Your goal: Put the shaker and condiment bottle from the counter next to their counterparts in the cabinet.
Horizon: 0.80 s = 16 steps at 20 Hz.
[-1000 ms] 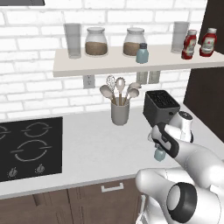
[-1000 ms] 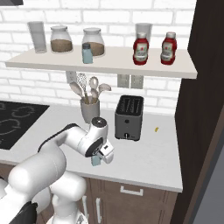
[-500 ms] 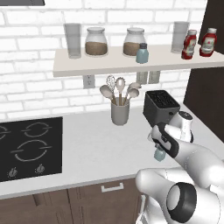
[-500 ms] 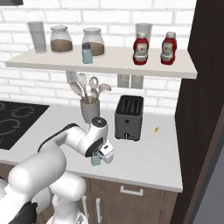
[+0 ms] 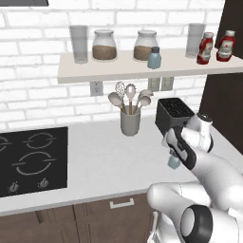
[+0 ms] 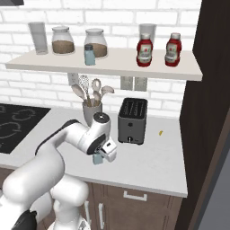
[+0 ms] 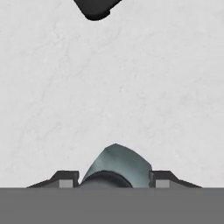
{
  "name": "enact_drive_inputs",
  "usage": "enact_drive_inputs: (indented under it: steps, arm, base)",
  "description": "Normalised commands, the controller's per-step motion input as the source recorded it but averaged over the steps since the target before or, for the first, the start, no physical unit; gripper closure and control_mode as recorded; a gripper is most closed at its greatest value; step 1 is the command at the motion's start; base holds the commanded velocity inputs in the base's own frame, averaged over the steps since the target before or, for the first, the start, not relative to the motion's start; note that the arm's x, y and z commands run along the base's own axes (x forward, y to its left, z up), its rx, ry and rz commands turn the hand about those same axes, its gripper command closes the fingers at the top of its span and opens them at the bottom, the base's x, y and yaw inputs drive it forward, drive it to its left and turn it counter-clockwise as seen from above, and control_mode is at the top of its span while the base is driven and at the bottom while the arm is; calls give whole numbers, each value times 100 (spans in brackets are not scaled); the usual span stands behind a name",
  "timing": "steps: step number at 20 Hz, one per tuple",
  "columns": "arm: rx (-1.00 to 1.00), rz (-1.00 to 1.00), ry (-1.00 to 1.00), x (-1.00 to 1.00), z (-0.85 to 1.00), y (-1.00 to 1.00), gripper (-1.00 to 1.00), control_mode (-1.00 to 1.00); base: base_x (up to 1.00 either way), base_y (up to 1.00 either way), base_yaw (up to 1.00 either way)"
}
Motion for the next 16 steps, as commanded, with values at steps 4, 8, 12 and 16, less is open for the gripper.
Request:
enact_drive_inputs:
  steps: [4,8,12,16]
  arm:
    - [0,0,0,0,76,0,100,-100]
    - [0,0,0,0,79,0,100,-100]
    - [0,0,-2,0,67,0,100,-100]
    - [0,0,-5,0,63,0,100,-100]
  base:
    - [0,0,0]
    - [0,0,0]
    - [0,0,0]
    - [0,0,0]
